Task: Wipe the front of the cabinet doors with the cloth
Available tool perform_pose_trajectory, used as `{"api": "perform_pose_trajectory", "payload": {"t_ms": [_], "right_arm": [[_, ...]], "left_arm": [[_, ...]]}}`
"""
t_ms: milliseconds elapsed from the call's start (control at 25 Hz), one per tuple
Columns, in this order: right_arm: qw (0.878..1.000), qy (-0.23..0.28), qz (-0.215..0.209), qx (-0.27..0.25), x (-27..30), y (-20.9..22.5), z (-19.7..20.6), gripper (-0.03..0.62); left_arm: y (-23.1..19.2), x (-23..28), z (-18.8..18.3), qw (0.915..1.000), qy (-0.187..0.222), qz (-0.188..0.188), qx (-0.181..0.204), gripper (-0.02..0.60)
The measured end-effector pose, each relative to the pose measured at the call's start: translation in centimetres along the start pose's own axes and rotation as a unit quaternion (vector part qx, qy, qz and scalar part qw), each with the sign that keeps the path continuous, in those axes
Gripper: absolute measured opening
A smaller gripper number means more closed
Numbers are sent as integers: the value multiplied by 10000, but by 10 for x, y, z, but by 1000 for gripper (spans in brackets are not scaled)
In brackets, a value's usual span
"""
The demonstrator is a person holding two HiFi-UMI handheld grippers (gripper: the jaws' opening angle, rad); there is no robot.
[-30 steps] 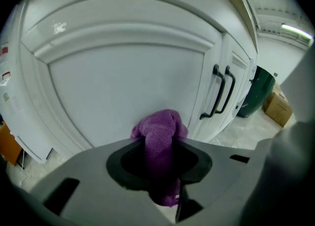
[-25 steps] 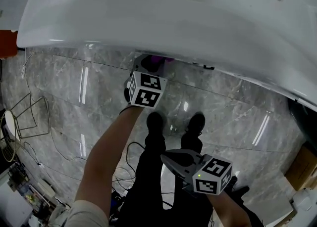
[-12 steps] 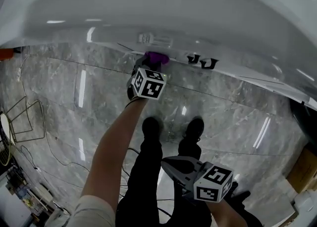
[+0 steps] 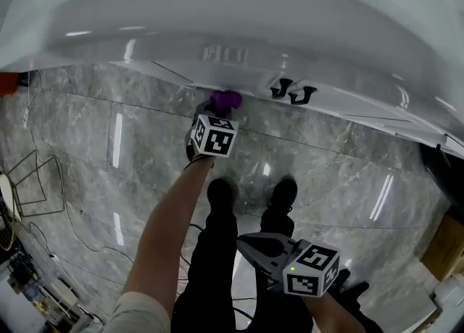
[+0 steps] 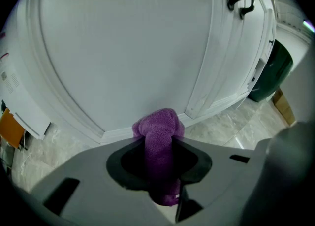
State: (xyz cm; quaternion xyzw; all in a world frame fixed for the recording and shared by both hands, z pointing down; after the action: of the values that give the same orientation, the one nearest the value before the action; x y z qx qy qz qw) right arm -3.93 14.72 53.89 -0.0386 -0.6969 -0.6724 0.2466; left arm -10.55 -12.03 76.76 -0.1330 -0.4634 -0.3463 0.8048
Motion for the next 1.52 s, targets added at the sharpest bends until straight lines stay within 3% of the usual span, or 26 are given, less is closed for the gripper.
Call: {"api": "perform_pose_trajectory", "payload": {"t_ms": [200,480,560,640,720,840,920,960,1200,1400,1520], "right_arm": [[10000,-38,-39,67,-7,-29,7,9],[9992,-205,-155,306,-19,-77,19,9],[9995,-300,42,129,-22,-79,22,9],[9967,-435,525,-433,-25,-74,22,9],[9833,-560,1189,-1259,-29,-67,17,9],[9478,-638,2082,-2329,-36,-58,4,9],[9301,-618,2439,-2676,-37,-59,-4,9],[9283,-558,2507,-2688,-38,-62,-6,9],[9617,145,2055,-1807,-38,-79,-10,9],[9809,460,1568,-1058,-45,-70,-8,9],[9848,469,1333,-1012,-52,-64,-12,9]], "left_arm": [[8,-78,-12,9991,309,252,-156,118],[16,-206,-70,9916,1168,459,-316,118],[14,-238,-90,9866,1522,436,-391,118],[10,-262,-111,9808,1868,406,-379,120],[5,-279,-133,9743,2188,400,-357,120],[-1,-293,-161,9653,2555,424,-345,120],[-3,-296,-175,9608,2711,476,-337,120],[-3,-297,-181,9590,2769,511,-325,120],[2,-291,-206,9531,2975,527,-182,120],[13,-273,-210,9538,2981,336,-170,120],[16,-265,-210,9554,2947,165,-92,120]]}}
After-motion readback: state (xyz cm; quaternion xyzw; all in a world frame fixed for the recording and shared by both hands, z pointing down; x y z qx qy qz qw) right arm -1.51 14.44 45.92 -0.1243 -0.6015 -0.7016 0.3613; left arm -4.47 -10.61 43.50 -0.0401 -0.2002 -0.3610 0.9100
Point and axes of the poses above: the fingertips, and each gripper's own axes: x forward along the fingers, y to its right, z out of its underside, the point moved 5 cm from there along -x, backward along the fingers, and after that the axes turned 12 degrees about x, right-handed, at the moved point
